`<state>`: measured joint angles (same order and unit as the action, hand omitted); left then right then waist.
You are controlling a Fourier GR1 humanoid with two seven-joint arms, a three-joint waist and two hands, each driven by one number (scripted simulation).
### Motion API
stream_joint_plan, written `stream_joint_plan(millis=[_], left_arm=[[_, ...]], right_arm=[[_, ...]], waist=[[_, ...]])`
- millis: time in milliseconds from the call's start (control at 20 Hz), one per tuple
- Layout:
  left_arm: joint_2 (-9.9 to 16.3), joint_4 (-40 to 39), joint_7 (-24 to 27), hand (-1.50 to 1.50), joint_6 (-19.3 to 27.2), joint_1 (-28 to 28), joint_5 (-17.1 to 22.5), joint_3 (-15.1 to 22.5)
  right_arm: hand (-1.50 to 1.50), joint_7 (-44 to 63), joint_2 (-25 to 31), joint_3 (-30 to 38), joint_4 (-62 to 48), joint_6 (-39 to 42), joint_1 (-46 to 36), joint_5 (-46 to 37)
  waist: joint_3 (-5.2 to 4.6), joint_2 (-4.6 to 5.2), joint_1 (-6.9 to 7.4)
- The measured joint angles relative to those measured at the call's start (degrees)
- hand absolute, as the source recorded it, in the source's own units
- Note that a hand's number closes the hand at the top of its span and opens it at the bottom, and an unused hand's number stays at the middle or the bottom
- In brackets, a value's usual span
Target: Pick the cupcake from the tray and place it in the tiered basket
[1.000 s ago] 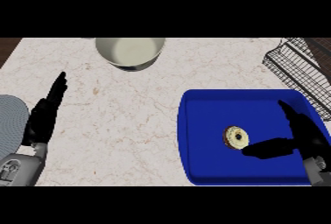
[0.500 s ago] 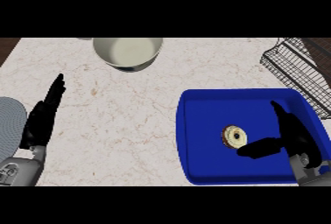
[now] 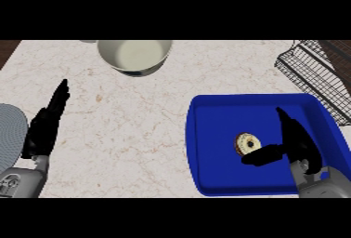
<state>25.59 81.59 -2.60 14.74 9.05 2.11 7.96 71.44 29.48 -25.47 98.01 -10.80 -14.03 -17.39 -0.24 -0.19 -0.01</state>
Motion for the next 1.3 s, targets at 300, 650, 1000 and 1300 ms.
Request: stream_joint_plan(millis=[300, 650, 1000, 1300], left_arm=[[0.2, 0.5, -0.1, 0.0, -0.6, -0.3, 0.0, -0.8], [0.0, 1.5, 0.5, 0.0, -1.3, -1.8, -0.1, -1.5], [-1.2, 0.1, -0.4, 0.0, -1.3, 0.2, -1.2, -1.8], [-2.2, 0.4, -0.1, 0.0, -1.4, -0.3, -2.2, -1.9]], right_arm=[[-1.5, 0.0, -3.9, 1.1, -2.8, 0.9, -0.3, -1.9], [-1.5, 0.0, -7.5, 1.9, -4.2, 2.0, 1.2, -4.7], [-1.5, -1.5, -10.9, 4.5, -7.6, 3.4, 0.5, -5.6], [1.5, -2.6, -15.1, 5.5, -11.0, 4.2, 0.5, -6.5]], waist=[[0.04, 0.0, 0.05], [0.11, 0.01, 0.01], [0.17, 0.16, -0.05], [0.11, 0.11, 0.16]])
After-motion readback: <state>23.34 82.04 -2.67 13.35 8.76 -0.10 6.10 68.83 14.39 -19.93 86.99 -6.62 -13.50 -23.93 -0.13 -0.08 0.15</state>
